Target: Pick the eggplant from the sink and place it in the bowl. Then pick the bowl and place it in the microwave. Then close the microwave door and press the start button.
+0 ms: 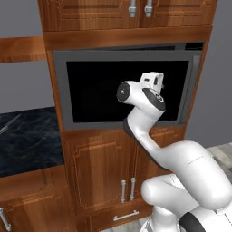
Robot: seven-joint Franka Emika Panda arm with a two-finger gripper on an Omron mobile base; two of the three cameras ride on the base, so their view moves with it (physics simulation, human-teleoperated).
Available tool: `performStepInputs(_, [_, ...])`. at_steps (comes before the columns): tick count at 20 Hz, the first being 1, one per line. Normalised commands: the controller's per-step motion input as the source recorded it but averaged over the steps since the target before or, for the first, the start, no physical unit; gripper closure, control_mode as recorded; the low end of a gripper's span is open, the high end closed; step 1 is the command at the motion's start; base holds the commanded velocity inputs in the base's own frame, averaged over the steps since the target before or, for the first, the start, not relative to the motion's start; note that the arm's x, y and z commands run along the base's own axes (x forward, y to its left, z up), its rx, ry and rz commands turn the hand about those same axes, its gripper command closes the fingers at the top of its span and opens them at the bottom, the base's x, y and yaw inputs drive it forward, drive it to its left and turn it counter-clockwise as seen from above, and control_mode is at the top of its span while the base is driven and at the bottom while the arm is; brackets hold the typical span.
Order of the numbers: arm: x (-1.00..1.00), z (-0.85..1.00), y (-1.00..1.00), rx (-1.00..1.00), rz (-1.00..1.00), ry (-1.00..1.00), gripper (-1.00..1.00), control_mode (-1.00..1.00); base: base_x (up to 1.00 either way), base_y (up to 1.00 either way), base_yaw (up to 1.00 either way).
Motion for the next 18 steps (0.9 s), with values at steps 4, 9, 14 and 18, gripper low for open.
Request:
performStepInputs(4, [0.98, -0.01, -0.29, 0.00, 0.18, 0.00, -1.00, -1.00, 0.00, 0.00, 0.00])
performStepInputs(9, [0.66, 0.00, -0.20, 0.00, 0.16, 0.00, -1.00, -1.00, 0.00, 0.00, 0.00])
performStepInputs(14, [0.26, 0.00, -0.11, 0.00, 0.07, 0.00, -1.00, -1.00, 0.00, 0.00, 0.00])
performStepInputs(18, [0.44, 0.00, -0.15, 0.00, 0.07, 0.00, -1.00, -1.00, 0.00, 0.00, 0.00])
